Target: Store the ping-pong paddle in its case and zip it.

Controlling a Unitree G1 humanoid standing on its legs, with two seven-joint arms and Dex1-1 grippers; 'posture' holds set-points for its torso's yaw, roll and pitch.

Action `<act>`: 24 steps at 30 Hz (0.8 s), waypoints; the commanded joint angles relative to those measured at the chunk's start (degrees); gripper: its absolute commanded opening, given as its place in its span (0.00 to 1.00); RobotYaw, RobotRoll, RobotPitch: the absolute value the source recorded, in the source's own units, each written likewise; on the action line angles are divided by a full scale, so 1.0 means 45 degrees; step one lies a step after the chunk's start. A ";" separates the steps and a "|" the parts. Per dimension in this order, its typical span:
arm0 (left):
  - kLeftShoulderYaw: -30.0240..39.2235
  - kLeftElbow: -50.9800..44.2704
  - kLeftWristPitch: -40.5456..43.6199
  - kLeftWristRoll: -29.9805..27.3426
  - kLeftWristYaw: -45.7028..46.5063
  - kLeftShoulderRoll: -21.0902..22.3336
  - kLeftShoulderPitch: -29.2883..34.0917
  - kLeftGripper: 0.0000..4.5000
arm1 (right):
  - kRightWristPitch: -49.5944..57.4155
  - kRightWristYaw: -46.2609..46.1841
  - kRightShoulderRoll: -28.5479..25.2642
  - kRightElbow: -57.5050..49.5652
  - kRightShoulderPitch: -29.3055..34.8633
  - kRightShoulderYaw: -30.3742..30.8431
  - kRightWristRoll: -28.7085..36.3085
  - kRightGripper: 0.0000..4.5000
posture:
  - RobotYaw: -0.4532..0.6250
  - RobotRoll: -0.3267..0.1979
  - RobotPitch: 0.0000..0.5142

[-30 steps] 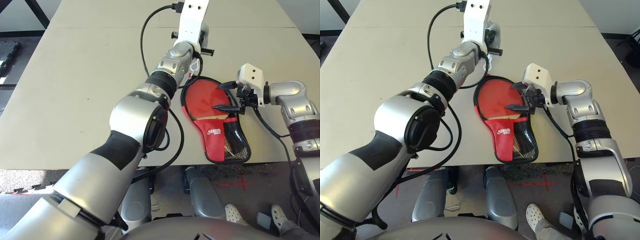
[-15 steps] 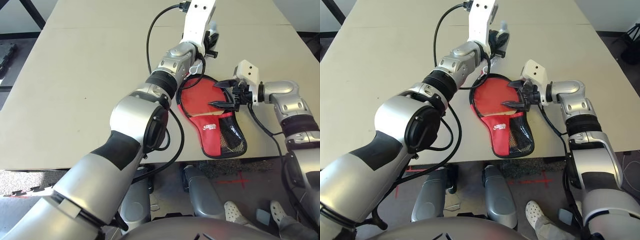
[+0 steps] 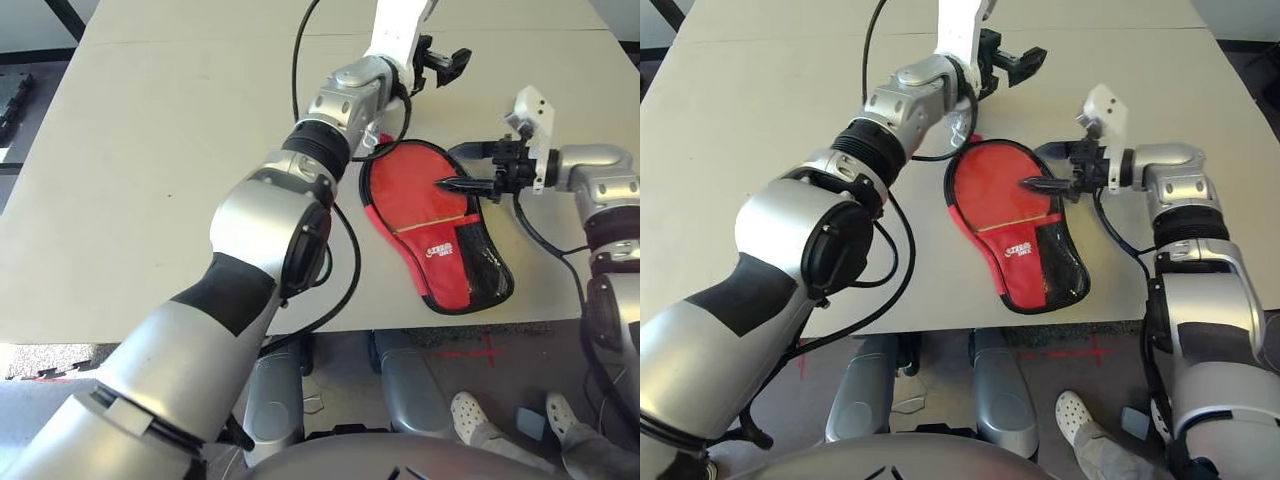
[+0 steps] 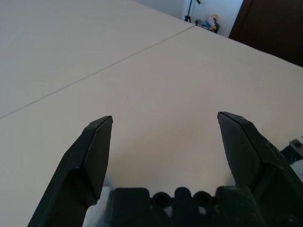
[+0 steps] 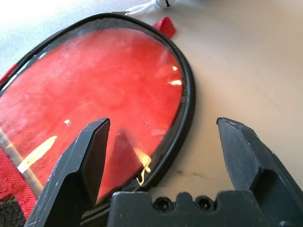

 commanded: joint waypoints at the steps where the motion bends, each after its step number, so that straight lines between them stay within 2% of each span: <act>1: -0.0654 -0.0527 0.0545 0.0310 -0.1337 0.0341 0.0317 0.99 | 0.0712 0.0047 -0.0145 0.0178 -0.0296 -0.0527 0.0447 1.00 | 0.30 0.62 0.55; 6: -0.1454 -0.2062 0.1529 0.0296 -0.3007 0.1068 0.1005 0.99 | 0.0998 -0.0269 -0.0081 0.0355 -0.0595 -0.0818 0.0582 1.00 | 0.31 0.62 0.56; 9: -0.2190 -0.4594 0.2917 0.0175 -0.4104 0.1606 0.2290 0.99 | 0.0569 -0.1017 0.0069 0.0822 -0.0933 -0.0862 0.0316 1.00 | 0.32 0.62 0.56; 15: -0.3365 -1.0047 0.5836 0.0039 -0.4481 0.2536 0.5161 0.99 | -0.0388 -0.1860 0.0437 0.1662 -0.1665 -0.0820 0.0011 1.00 | 0.35 0.62 0.56; 22: -0.4326 -1.5767 0.8996 -0.1386 -0.5098 0.3275 0.7928 0.99 | -0.0894 -0.2082 0.0806 0.2401 -0.2451 -0.0765 -0.0277 1.00 | 0.37 0.62 0.56; 24: -0.4537 -1.6634 0.9501 -0.1675 -0.5033 0.3364 0.8349 0.99 | -0.0988 -0.2107 0.0846 0.2528 -0.2566 -0.0778 -0.0350 1.00 | 0.38 0.62 0.56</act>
